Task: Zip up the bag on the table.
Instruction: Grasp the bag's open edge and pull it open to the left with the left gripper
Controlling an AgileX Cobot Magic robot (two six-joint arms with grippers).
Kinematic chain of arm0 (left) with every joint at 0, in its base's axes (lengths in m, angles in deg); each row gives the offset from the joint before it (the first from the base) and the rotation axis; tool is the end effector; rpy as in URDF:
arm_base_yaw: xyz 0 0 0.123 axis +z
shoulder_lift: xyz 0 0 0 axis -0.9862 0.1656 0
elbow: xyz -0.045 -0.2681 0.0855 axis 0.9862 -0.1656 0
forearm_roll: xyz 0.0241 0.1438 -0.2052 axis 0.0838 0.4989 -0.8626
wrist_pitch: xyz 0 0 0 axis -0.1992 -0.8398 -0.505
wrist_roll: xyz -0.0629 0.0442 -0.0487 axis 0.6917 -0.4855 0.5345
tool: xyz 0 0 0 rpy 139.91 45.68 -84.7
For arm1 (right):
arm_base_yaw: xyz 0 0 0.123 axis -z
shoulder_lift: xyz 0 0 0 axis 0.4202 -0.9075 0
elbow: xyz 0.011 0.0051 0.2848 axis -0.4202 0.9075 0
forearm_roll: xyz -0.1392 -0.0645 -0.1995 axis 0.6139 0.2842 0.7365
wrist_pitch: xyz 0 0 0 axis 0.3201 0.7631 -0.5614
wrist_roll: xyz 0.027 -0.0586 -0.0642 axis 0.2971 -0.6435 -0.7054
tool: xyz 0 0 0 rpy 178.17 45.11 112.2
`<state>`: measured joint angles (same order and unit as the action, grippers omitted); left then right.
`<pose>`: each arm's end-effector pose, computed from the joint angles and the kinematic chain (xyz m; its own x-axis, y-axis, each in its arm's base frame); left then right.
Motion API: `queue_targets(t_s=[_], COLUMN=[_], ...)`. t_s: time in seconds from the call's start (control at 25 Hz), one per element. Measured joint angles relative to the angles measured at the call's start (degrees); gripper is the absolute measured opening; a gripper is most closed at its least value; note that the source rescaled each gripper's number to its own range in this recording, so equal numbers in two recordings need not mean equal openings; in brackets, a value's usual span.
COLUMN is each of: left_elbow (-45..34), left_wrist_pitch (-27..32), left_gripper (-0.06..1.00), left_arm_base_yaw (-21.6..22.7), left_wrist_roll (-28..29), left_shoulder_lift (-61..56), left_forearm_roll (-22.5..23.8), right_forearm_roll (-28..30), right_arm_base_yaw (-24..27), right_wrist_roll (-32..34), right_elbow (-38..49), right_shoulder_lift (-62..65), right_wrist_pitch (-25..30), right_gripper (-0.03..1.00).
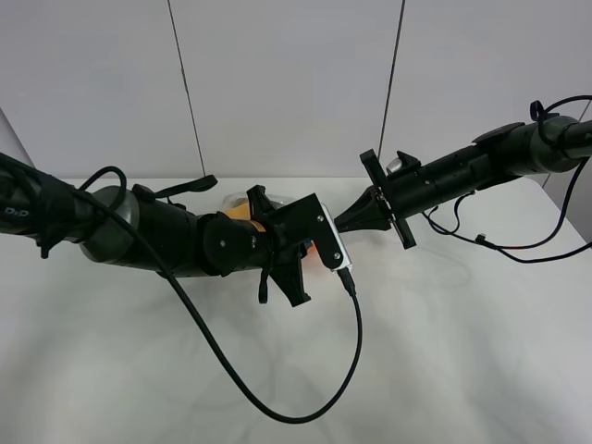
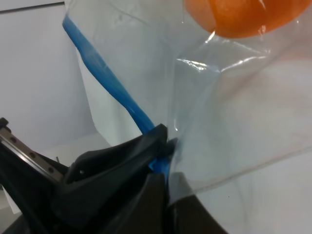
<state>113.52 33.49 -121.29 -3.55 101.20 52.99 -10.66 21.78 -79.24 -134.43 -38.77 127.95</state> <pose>0.3103 -0.2493 0.1539 0.0282 0.8106 -0.5850 0.6886 0.4084 0.5991 0.4022 0.0998 0.1582 -0.9925 0.0744 0.0968 0.1211 0.5025 0.8561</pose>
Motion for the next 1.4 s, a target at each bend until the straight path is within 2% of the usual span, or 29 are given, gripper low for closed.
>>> queue_targets(t_s=[0.24,0.52,1.0,1.4], left_elbow=[0.0,0.0,0.0,0.0], left_wrist_pitch=[-0.3,-0.6,-2.4,-2.3], left_gripper=[0.0,0.0,0.0,0.0], left_arm_base_yaw=[0.2,2.6,13.2,22.3], left_wrist_roll=[-0.5,-5.4,-12.5,-14.9], left_shoulder_lift=[0.0,0.0,0.0,0.0], left_forearm_roll=[0.0,0.7,0.8,0.9], right_forearm_roll=[0.0,-0.4,-1.2,-1.5], right_arm_base_yaw=[0.0,-0.1,-0.1,-0.1], right_wrist_roll=[0.0,0.0,0.0,0.0], right_elbow=[0.0,0.0,-0.1,-0.2], right_shoulder_lift=[0.0,0.0,0.0,0.0], right_wrist_pitch=[0.0,-0.2,-0.6,-0.7], right_gripper=[0.0,0.0,0.0,0.0])
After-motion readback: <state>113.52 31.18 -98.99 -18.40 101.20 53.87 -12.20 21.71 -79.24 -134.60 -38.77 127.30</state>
